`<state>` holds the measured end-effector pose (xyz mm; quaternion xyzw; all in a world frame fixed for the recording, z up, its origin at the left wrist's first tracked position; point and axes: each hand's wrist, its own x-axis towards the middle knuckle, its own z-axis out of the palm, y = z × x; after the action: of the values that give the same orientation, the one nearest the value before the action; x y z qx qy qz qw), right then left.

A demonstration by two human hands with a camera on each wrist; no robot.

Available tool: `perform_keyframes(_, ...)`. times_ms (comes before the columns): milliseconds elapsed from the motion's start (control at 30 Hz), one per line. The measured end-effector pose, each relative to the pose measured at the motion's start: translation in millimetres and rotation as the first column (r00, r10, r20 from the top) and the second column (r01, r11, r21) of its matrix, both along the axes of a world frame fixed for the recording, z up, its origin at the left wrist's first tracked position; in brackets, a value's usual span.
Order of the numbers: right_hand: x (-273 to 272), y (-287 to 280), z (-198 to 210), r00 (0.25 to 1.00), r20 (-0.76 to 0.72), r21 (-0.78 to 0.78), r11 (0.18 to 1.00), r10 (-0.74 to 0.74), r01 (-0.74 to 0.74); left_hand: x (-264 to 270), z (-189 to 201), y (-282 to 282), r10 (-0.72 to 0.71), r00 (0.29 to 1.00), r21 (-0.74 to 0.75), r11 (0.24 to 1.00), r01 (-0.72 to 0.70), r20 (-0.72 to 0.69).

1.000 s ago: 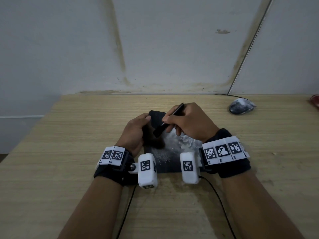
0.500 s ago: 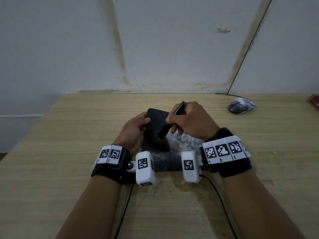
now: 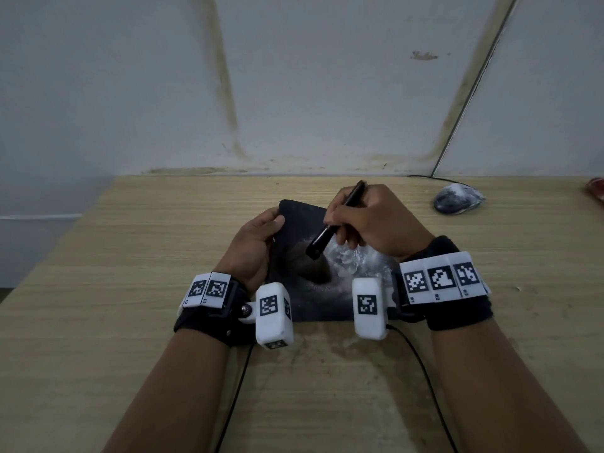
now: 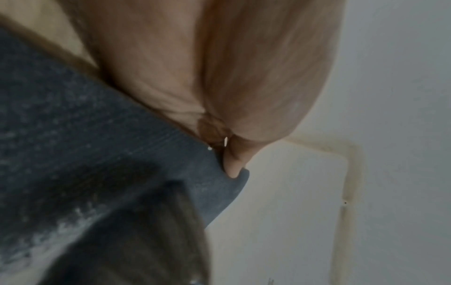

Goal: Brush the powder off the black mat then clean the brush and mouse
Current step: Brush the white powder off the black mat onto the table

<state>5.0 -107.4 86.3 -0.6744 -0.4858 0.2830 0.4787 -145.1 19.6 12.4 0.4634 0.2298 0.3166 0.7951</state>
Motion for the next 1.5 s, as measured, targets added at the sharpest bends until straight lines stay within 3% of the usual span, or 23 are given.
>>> perform_keyframes(67, -4.4, 1.3, 3.4, 0.996, -0.035, 0.016, 0.997, 0.077, -0.077, -1.5, 1.9, 3.3, 0.001, 1.0, 0.002, 1.0, -0.001, 0.005)
perform_keyframes(167, -17.4, 5.8, 3.0, 0.977, 0.045, -0.134, 0.97, 0.208, -0.201, -3.7, 5.6, 6.9, -0.002, 1.0, 0.02, 1.0, 0.002, -0.011)
perform_keyframes(267, -17.4, 7.7, 3.6, 0.982, 0.098, -0.195, 0.971, 0.162, -0.14, -1.1, 7.6, 7.9, 0.008, 1.0, 0.018, 1.0, -0.008, 0.009)
perform_keyframes(367, -11.0, 5.6, 9.4, 0.997, 0.05, -0.082, 0.995, 0.055, -0.05, 1.4, 10.7, 7.4, 0.006, 1.0, 0.018, 1.0, -0.006, 0.017)
perform_keyframes(467, -14.0, 6.1, 12.5, 0.987, -0.017, -0.045, 0.986, 0.159, -0.16, 0.4, 12.2, 9.1, 0.011, 1.0, 0.024, 1.0, -0.012, 0.012)
perform_keyframes(567, -20.6, 6.1, 9.4, 0.961, 0.057, -0.201, 0.946, 0.271, -0.255, 0.6, 12.8, 8.3, 0.008, 1.0, 0.026, 1.0, -0.008, 0.001)
perform_keyframes(633, -17.7, 5.4, 7.9, 0.973, 0.092, -0.228, 0.956, 0.209, -0.184, 1.6, 12.6, 7.5, 0.0, 1.0, 0.025, 1.0, -0.001, 0.01)
perform_keyframes(767, -6.5, 4.3, 9.5, 0.999, 0.033, -0.025, 1.0, 0.0, 0.001, 3.5, 11.3, 6.7, 0.0, 1.0, 0.023, 1.0, -0.001, 0.01)
perform_keyframes(867, -10.2, 5.6, 9.2, 0.998, -0.043, 0.033, 0.998, 0.051, -0.05, 1.7, 9.8, 6.8, 0.01, 1.0, 0.023, 1.0, -0.01, 0.0)
perform_keyframes(1000, -16.7, 4.3, 0.8, 0.981, 0.069, -0.16, 0.972, 0.183, -0.17, -1.1, 5.6, 6.6, 0.013, 0.999, 0.023, 1.0, -0.012, -0.035)
perform_keyframes(1067, -10.1, 2.7, 1.1, 0.989, 0.093, -0.17, 0.981, 0.112, -0.095, -0.8, 5.1, 6.8, 0.021, 0.999, 0.025, 0.999, -0.02, -0.028)
perform_keyframes(1167, -0.9, 0.6, 5.3, 0.999, 0.039, -0.027, 0.999, -0.033, 0.034, 0.3, 5.3, 7.5, 0.011, 0.999, 0.022, 1.0, -0.011, -0.038)
perform_keyframes(1267, -6.8, 0.7, 6.3, 0.999, -0.033, 0.075, 0.997, 0.005, -0.003, -2.5, 2.3, 8.8, 0.027, 0.998, 0.02, 0.999, -0.026, -0.049)
perform_keyframes(1367, -16.8, -1.1, 0.4, 0.995, 0.037, -0.027, 0.996, 0.092, -0.091, -5.4, -2.3, 7.0, 0.008, 0.999, 0.005, 1.0, -0.008, -0.051)
perform_keyframes(1500, -13.2, -1.2, -0.8, 0.997, 0.077, -0.049, 0.998, -0.02, 0.024, -6.1, -1.9, 6.9, -0.007, 0.999, 0.012, 1.0, 0.008, -0.037)
